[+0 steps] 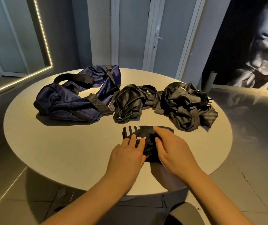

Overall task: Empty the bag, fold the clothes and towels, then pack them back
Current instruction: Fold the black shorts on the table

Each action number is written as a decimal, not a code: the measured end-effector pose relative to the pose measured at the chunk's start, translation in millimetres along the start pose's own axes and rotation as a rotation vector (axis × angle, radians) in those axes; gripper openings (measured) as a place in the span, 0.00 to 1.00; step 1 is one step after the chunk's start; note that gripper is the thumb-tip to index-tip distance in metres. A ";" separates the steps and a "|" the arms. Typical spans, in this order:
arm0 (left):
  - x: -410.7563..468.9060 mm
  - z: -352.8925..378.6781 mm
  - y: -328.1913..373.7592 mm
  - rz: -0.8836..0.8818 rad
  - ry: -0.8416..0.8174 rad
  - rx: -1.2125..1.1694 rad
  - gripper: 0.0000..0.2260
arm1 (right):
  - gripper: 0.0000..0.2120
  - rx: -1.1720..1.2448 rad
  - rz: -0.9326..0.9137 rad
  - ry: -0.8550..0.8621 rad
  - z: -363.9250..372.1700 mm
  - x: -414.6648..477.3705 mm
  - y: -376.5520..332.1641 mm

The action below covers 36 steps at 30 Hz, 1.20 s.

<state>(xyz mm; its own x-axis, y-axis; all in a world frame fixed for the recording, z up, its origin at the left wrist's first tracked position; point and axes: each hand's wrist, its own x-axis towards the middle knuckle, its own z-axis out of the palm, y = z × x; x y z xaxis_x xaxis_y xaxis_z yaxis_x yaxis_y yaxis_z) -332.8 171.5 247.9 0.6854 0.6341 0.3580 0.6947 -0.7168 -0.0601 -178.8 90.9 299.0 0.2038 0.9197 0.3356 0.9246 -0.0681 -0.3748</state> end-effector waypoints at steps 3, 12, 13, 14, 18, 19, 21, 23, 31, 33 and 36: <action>-6.1 -3.9 7.3 -0.032 -0.022 -0.081 0.34 | 0.17 -0.026 0.046 0.013 7.8 24.0 1.4; 2.7 -33.8 -41.1 0.047 -0.019 -0.556 0.23 | 0.21 0.278 0.089 -0.007 39.9 29.7 30.4; 13.4 -34.0 -43.0 0.066 0.038 -0.576 0.19 | 0.23 0.264 0.073 0.004 41.3 29.9 31.6; 23.2 -35.5 -43.2 0.097 0.093 -0.585 0.16 | 0.23 0.266 0.050 0.005 41.9 30.2 31.9; 45.3 -24.3 -39.3 0.222 -0.115 -0.535 0.34 | 0.22 0.310 -0.008 0.012 38.8 35.2 37.7; 44.6 -18.3 -37.1 0.238 -0.163 -0.447 0.37 | 0.21 0.296 0.005 0.024 36.5 38.7 41.2; 38.0 -8.8 -32.9 0.242 -0.215 -0.320 0.40 | 0.17 0.208 0.055 0.069 34.3 48.4 51.2; 29.6 -5.5 -28.6 0.253 -0.246 -0.286 0.40 | 0.15 0.077 0.106 0.110 33.2 60.6 58.6; 19.1 -11.2 -22.2 0.244 -0.223 -0.176 0.35 | 0.14 -0.018 0.193 0.300 29.0 81.6 44.1; 18.3 -11.9 -9.0 0.181 -0.195 -0.146 0.37 | 0.17 0.177 0.164 0.283 27.8 84.6 27.6; 12.9 -16.1 1.2 0.122 -0.152 -0.160 0.38 | 0.19 0.397 0.170 0.048 31.1 91.4 17.3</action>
<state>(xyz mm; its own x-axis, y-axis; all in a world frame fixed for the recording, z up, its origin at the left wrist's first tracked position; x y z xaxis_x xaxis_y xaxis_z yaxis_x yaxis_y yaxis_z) -326.6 174.1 267.4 0.7956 0.5677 0.2117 0.5695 -0.8199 0.0585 -154.2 185.8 296.4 0.3658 0.8886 0.2769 0.6829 -0.0541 -0.7285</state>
